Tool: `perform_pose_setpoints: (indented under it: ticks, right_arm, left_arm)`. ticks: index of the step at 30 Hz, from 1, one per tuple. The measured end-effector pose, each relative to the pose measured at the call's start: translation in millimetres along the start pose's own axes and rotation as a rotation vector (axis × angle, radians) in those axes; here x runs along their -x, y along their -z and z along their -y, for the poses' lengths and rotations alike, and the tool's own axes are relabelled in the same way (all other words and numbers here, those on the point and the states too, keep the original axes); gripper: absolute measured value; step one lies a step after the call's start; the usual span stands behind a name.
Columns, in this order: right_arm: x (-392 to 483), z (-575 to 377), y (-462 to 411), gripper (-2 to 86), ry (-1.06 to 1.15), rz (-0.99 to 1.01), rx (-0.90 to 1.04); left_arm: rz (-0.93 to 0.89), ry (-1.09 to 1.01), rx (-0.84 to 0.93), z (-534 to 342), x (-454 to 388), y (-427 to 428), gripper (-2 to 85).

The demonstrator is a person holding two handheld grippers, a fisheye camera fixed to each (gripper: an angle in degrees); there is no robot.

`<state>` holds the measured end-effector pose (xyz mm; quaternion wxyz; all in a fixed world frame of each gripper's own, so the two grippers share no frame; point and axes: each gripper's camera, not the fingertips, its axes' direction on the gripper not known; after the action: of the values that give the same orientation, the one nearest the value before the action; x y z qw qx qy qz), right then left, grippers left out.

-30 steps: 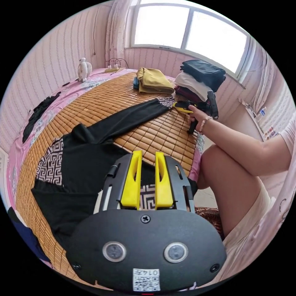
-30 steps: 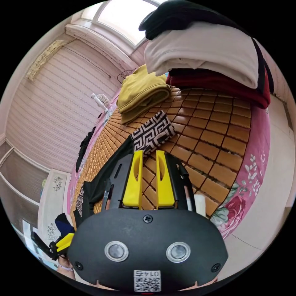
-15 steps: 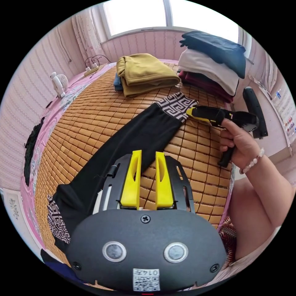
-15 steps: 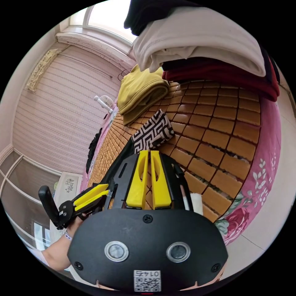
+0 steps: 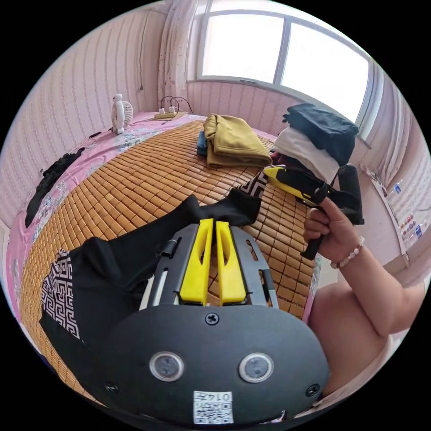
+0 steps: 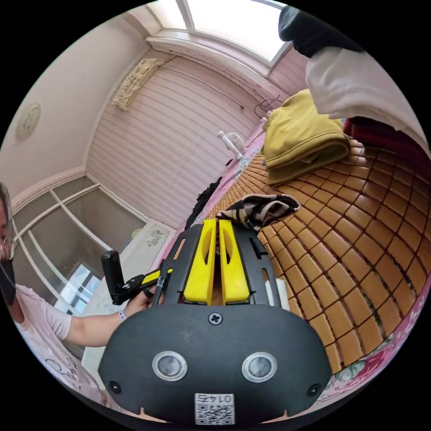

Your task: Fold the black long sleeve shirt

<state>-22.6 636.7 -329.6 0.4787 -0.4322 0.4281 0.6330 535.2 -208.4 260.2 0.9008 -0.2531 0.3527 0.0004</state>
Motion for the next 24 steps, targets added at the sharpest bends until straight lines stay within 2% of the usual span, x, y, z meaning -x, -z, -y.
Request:
perform_pose_setpoints:
  ticks: [2,4,5,8,9,10,12,16,21,24]
  right_arm:
    - [27,-2,0,0.5,0.091,0.051,-0.025]
    - [72,-1,1,0.5,0.148,0.296,-0.111]
    - [88,0,-1,0.5,0.182,0.338,-0.118]
    - [180,-5,-40,0.6,0.39,0.465,-0.038]
    - [214,-13,-62,0.7,0.435,0.573,0.014]
    - [246,-27,-85,0.8,0.478,0.687,0.095]
    - [291,-60,-117,1.1,0.568,0.766,0.247]
    - [338,-174,-161,2.9,0.81,0.714,0.609]
    - [311,-282,-180,7.4,0.796,0.651,0.991]
    - [300,-312,-183,7.8,0.769,0.532,1.067]
  left_arm:
    - [0.005,0.045,-0.052,-31,18,27,-0.8]
    - [0.001,0.084,-0.091,-54,33,48,-0.6]
    - [-0.012,0.118,-0.116,-70,44,62,-0.3]
    - [-0.077,0.184,-0.235,-117,71,114,1.8]
    - [-0.07,0.194,-0.26,-128,76,126,2.7]
    - [-0.042,0.218,-0.3,-152,86,152,4.0]
    - [-0.007,0.271,-0.32,-197,102,190,5.1]
    - [0.065,0.439,-0.247,-339,133,265,5.0]
    - [0.14,0.668,-0.143,-490,148,330,5.1]
    - [0.165,0.775,-0.149,-544,171,350,5.7]
